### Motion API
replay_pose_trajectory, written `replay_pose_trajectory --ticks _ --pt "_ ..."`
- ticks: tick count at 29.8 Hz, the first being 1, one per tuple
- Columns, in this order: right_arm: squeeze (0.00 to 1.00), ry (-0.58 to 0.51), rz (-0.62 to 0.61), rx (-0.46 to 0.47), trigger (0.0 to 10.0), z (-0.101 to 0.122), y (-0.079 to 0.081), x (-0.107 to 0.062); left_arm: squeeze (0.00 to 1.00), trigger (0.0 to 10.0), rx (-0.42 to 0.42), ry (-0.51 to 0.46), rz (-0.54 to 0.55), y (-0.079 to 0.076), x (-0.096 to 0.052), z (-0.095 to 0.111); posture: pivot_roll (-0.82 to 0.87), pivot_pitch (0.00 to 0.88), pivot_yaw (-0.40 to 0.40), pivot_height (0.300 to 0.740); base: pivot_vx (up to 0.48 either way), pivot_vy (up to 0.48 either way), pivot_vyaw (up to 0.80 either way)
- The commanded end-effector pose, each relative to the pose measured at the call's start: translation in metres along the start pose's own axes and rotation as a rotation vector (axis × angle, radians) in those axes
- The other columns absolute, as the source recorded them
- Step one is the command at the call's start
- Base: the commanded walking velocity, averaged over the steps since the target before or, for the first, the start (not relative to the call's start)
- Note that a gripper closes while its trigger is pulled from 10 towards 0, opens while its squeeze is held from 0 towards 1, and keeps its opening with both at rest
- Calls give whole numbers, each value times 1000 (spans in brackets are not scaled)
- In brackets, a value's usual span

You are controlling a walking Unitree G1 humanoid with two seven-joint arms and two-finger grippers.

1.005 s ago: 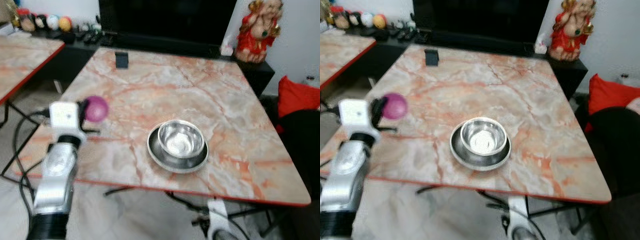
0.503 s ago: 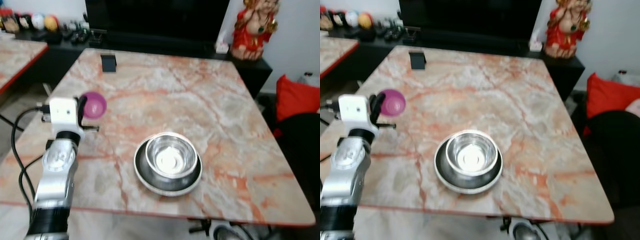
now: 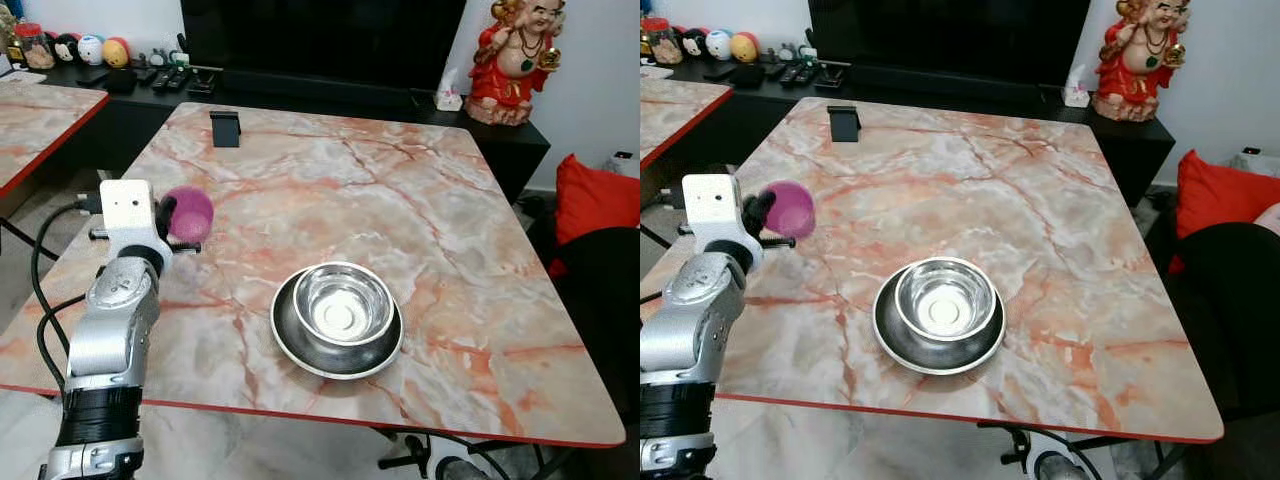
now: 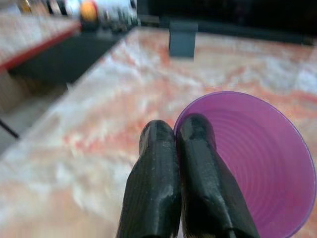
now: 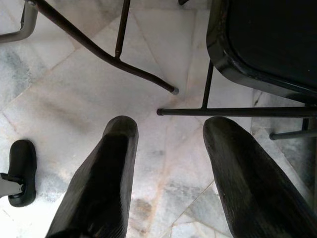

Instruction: Setting the table

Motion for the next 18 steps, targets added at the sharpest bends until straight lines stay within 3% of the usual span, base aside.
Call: replay_pose_trajectory --ticks 1,5,18 --pt "0 3 -4 -15 10000 0 -4 0 0 10000 -29 -4 -52 -12 -1 11 60 0 -117 740 0 0 0" --pt "0 4 -3 -20 10000 0 -4 0 0 10000 -74 54 -86 -20 -1 6 61 0 -120 740 0 0 0" --pt "0 4 1 -27 10000 0 -4 0 0 10000 -76 207 -85 -29 4 -12 50 0 -114 740 0 0 0"
Point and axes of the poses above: a point about 5 cm out from each wrist's last joint towards the gripper, its own x axis pointing out of the wrist towards the gripper, its own z axis along the axis of the wrist's last joint, y = z × x, the point moved 3 cm from there along x, pointing out of the wrist towards the gripper, and after that the axes turned 4 degrees about -x, right-handed, at the moved point
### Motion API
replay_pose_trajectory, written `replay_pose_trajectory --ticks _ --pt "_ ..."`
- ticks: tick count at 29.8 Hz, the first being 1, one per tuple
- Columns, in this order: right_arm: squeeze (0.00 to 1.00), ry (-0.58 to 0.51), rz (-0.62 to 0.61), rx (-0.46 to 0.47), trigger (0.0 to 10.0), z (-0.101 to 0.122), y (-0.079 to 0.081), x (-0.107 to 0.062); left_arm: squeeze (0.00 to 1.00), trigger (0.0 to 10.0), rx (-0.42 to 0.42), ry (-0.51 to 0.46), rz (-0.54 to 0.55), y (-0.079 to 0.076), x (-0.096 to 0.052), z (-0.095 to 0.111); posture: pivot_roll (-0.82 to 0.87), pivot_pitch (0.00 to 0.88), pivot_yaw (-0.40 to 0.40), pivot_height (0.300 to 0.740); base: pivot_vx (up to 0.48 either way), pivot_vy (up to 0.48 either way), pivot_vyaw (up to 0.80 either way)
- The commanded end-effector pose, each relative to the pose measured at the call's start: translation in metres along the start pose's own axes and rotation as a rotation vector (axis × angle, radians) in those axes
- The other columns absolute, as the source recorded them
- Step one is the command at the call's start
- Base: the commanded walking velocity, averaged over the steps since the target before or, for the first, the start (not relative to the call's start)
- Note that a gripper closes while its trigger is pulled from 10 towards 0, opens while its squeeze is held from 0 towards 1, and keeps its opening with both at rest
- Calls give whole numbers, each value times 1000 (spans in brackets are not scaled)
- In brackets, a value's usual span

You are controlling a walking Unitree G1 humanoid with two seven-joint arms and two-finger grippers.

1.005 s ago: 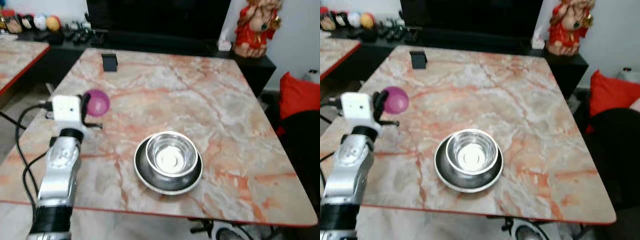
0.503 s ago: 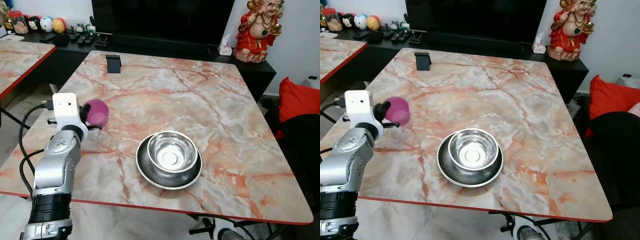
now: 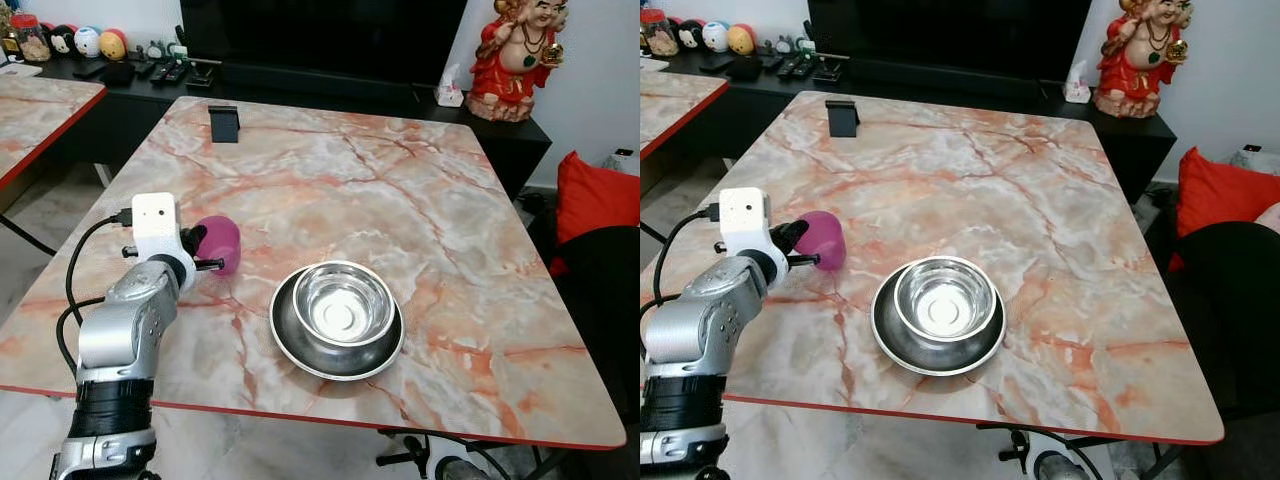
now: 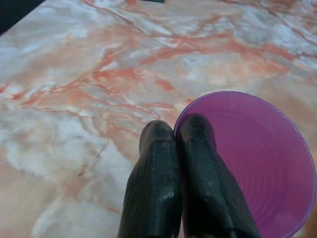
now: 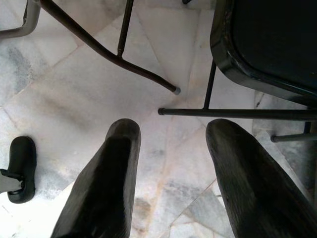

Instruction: Setting the table

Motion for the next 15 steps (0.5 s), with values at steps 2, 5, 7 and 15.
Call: replay_pose_trajectory --ticks 2,5,7,15 --pt "0 4 -8 -4 10000 0 -4 0 0 10000 -14 24 -20 -8 3 1 50 0 -113 740 0 0 0" --pt "0 3 -7 -2 10000 0 -3 0 0 10000 -3 37 -34 -11 3 5 51 0 -109 740 0 0 0" --pt "0 4 -6 -1 10000 0 -3 0 0 10000 -2 57 -48 -12 2 7 51 0 -106 740 0 0 0" --pt "0 8 -3 -3 10000 -1 -2 0 0 10000 44 101 -55 -13 -1 6 56 0 -103 740 0 0 0"
Point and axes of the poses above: a point about 5 cm out from each wrist's last joint towards the gripper, its own x axis pointing out of the wrist towards the gripper, its own z axis along the axis of the wrist's last joint, y = z × x, the point moved 3 cm from there along x, pointing out of the wrist towards the gripper, and after that the axes turned 4 degrees about -x, right-handed, at the moved point
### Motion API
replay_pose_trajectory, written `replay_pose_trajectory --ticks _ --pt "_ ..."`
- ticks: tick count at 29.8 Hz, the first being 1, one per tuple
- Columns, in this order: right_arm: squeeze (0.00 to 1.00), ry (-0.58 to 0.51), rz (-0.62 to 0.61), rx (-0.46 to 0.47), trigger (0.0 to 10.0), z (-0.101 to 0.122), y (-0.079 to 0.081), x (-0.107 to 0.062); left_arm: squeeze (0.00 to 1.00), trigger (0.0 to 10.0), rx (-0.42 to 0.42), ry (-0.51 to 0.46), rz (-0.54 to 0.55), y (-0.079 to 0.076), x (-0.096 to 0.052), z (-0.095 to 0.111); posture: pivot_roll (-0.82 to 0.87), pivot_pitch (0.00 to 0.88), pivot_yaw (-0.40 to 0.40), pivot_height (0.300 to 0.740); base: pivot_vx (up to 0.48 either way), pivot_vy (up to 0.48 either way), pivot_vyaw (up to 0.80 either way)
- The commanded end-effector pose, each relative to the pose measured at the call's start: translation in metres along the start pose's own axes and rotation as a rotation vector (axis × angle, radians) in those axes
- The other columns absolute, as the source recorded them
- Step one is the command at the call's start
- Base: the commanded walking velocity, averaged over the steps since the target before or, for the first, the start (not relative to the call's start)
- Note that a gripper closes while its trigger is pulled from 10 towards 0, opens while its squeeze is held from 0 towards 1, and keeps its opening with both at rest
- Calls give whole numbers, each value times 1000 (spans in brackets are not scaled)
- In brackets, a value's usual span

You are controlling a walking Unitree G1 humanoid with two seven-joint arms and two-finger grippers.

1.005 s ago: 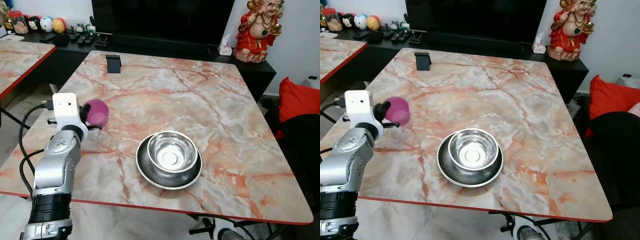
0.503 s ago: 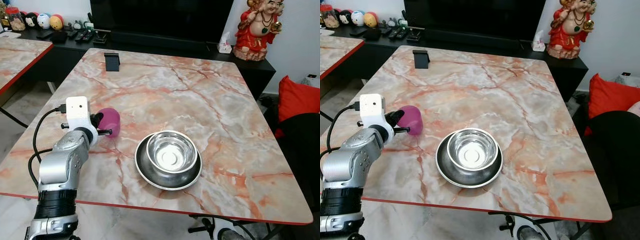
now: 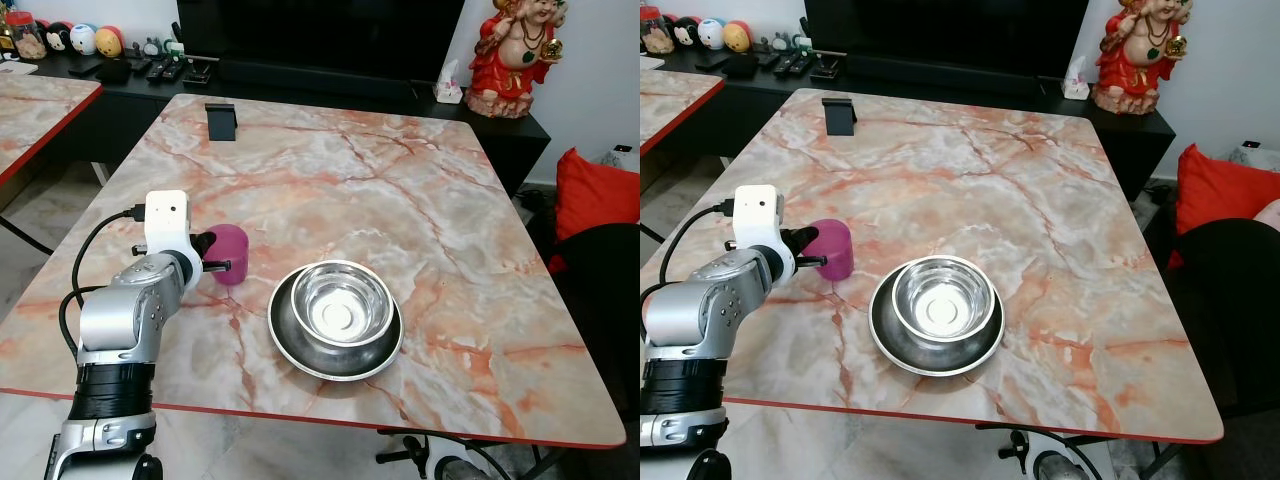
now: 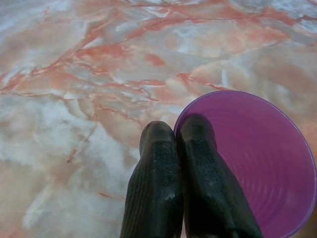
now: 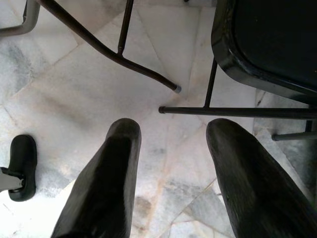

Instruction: Setting the table

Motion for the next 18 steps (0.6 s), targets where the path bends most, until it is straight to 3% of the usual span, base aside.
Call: replay_pose_trajectory --ticks 1,18 --pt "0 9 -5 -4 10000 -1 -3 0 0 10000 14 -4 -39 -9 -2 6 56 0 -103 740 0 0 0" --pt "0 12 -2 -7 10000 -2 -3 0 0 10000 6 42 -60 -16 -6 -3 58 0 -101 740 0 0 0"
Point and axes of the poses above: a point about 5 cm out from each wrist's last joint towards the gripper, its own x axis pointing out of the wrist towards the gripper, its own z axis along the axis of the wrist's last joint, y = z × x, the point moved 3 cm from there along x, pointing out of the wrist towards the gripper, and after that the axes turned 4 degrees about -x, right-handed, at the moved point
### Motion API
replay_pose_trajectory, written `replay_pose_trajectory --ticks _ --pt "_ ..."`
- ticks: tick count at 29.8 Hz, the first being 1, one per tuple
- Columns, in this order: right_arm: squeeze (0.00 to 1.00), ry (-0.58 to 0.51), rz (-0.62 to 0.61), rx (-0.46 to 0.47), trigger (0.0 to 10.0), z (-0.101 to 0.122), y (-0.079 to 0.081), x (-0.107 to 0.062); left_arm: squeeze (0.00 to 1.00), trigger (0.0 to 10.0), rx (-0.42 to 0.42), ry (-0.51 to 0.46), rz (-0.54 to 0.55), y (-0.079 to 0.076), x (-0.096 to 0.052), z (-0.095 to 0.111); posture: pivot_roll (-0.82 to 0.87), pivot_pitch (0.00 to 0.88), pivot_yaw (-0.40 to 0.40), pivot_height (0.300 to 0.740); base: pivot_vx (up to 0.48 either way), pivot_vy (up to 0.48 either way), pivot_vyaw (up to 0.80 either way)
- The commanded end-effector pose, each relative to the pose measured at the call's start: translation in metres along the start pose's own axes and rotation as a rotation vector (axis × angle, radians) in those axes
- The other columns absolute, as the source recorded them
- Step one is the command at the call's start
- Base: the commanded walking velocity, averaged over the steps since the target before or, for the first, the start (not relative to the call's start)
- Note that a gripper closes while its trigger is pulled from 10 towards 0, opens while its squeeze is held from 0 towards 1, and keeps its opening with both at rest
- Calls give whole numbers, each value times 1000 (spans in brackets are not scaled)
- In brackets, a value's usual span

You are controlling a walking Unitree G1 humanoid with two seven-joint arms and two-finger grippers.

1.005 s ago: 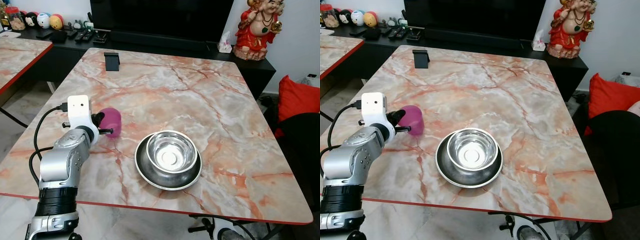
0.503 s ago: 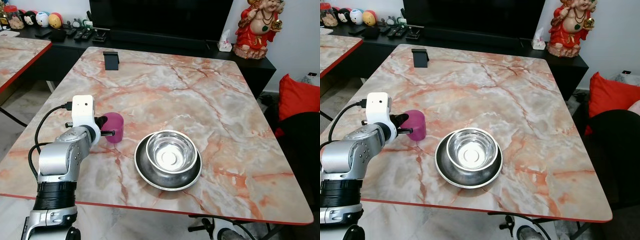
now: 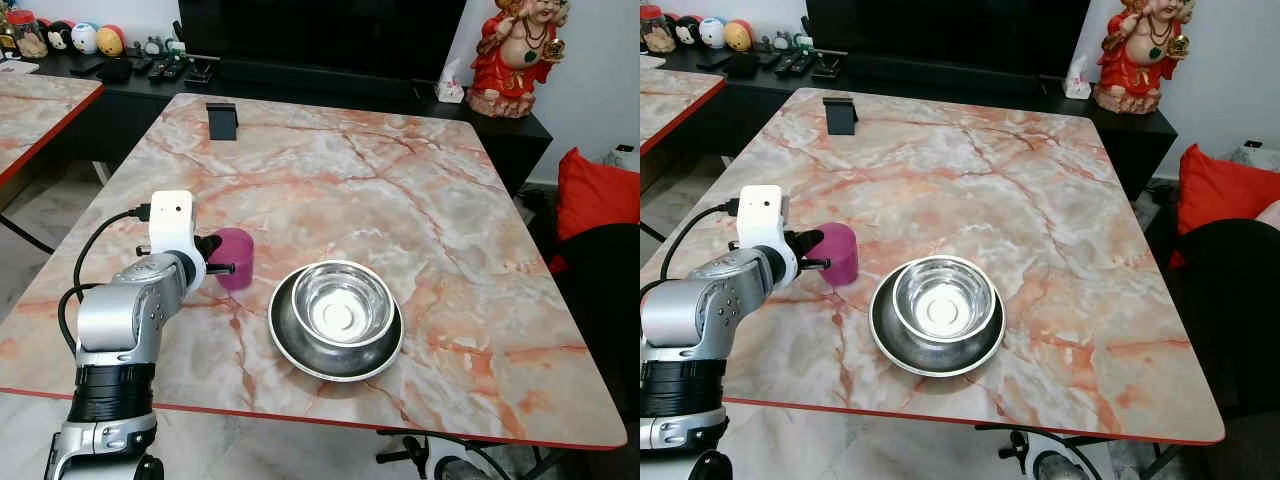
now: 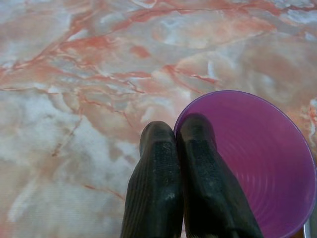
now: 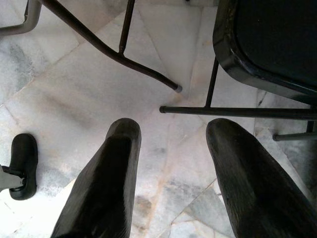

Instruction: Setting the table

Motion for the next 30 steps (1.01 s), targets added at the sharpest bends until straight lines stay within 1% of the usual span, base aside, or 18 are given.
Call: replay_pose_trajectory --ticks 1,9,10,13,14,17,18,19,20,21,22,30 --pt "0 11 -6 -5 10000 -2 -3 0 0 10000 5 10 -30 -8 -2 -2 58 0 -101 740 0 0 0" --pt "0 12 -5 -4 10000 -2 -3 0 0 10000 10 19 -30 -9 -1 -5 56 0 -101 740 0 0 0" --pt "0 11 -5 -4 10000 -2 -3 0 55 10000 14 18 -31 -9 -1 -5 56 0 -102 740 0 0 0" --pt "0 10 -4 -3 10000 -1 -3 0 59 10000 16 17 -29 -9 -1 -5 55 0 -102 740 0 0 0" --pt "0 10 -5 -2 10000 -1 -3 0 114 10000 15 17 -28 -9 0 -5 55 0 -102 740 0 0 0" --pt "0 11 -5 -2 10000 -1 -3 0 180 10000 15 16 -26 -9 0 -5 55 0 -102 740 0 0 0" --pt "0 11 -6 -1 10000 -1 -3 0 180 10000 15 15 -26 -9 0 -5 56 0 -103 740 0 0 0" --pt "0 11 -6 -1 10000 -1 -3 0 220 10000 16 15 -25 -9 0 -5 56 0 -103 740 0 0 0" --pt "0 11 -5 -2 10000 -1 -3 0 322 10000 16 15 -24 -8 0 -5 56 0 -103 740 0 0 0" --pt "0 11 -5 -2 10000 -1 -3 0 322 10000 16 15 -24 -8 0 -5 56 0 -103 740 0 0 0" --pt "0 11 -5 -2 10000 -1 -3 0 388 10000 16 15 -22 -8 0 -5 56 0 -103 740 0 0 0" --pt "0 11 -5 -2 10000 -1 -3 0 388 10000 18 3 -22 -8 0 -3 54 0 -104 740 0 0 0"
Point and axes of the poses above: a point about 5 cm out from each wrist's last joint towards the gripper, its own x axis pointing out of the wrist towards the gripper, its own z axis along the axis of the wrist's last joint, y = z × x, the point moved 3 cm from there along x, pointing out of the wrist towards the gripper, and after that the axes turned 4 degrees about -x, right-handed, at the moved point
